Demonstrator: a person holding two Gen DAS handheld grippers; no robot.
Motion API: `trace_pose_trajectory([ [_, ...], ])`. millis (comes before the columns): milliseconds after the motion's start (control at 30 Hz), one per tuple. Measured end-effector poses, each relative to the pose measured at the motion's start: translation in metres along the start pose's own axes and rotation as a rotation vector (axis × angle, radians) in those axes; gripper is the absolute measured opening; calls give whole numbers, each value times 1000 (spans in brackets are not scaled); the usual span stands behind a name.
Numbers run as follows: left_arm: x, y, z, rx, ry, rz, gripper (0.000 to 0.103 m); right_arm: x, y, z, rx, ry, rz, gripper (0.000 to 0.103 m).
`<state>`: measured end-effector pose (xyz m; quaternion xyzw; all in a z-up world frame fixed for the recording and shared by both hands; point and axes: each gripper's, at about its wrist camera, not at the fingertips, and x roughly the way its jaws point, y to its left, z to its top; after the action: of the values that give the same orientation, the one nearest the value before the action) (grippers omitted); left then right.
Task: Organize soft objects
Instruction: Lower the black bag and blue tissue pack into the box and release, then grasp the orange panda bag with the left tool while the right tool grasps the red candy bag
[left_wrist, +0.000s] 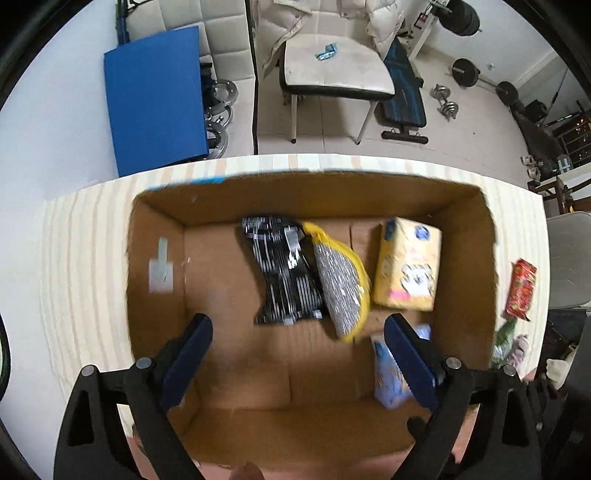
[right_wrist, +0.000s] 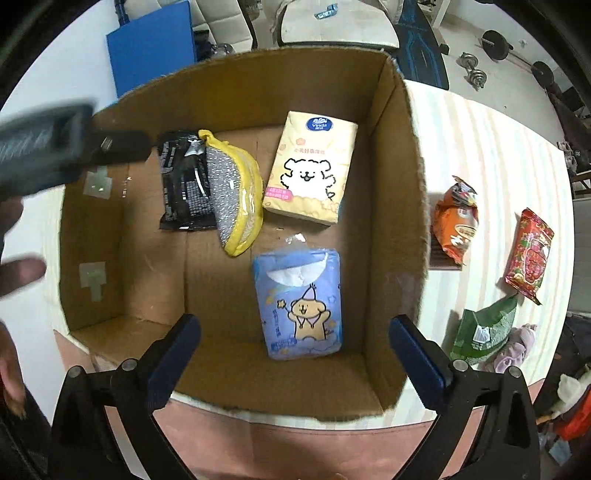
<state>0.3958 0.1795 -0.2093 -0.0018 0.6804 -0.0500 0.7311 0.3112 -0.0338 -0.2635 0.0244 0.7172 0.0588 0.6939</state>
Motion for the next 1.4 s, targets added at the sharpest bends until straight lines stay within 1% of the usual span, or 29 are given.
trace_pose_trajectory([
  [167,-34,-17,-25,4,-59,-4,95,-36,-24,-16,15,-63,59,103],
  [233,-45,-35,-29,30,-68,-21,95,-48,-38,-21,29,-85,85,103],
  [267,-52,-46,-30,52,-69,-34,95,-59,-51,-26,44,-107,95,103],
  [300,-58,-59,-31,75,-72,-49,95,-66,-56,-28,52,-120,97,103],
  [433,-75,-116,-27,157,-91,-70,95,-96,-112,-42,118,-176,108,103],
  [467,-76,-134,-24,184,-90,-62,95,-103,-132,-46,144,-188,103,103],
  [533,-75,-165,-17,221,-89,-27,95,-110,-159,-48,177,-202,89,103],
  [600,-69,-200,-8,260,-67,-7,95,-113,-196,-48,229,-217,51,103],
  [667,-56,-231,3,302,-41,22,95,-109,-230,-46,289,-223,47,103],
  [767,-20,-274,20,362,32,78,95,-92,-277,-39,378,-214,56,103],
  [833,7,-295,28,382,83,103,95,-77,-300,-33,407,-196,54,103],
  [933,45,-316,37,399,151,137,95,-53,-322,-21,425,-163,61,103],
  [1033,79,-332,43,419,215,154,95,-32,-328,-13,426,-130,59,103],
  [1133,110,-340,49,397,283,146,95,-8,-335,-4,424,-89,47,103],
  [1267,139,-343,54,389,348,152,95,20,-342,9,428,-38,44,103],
  [1400,167,-341,56,381,403,163,95,40,-345,19,418,-7,28,103],
])
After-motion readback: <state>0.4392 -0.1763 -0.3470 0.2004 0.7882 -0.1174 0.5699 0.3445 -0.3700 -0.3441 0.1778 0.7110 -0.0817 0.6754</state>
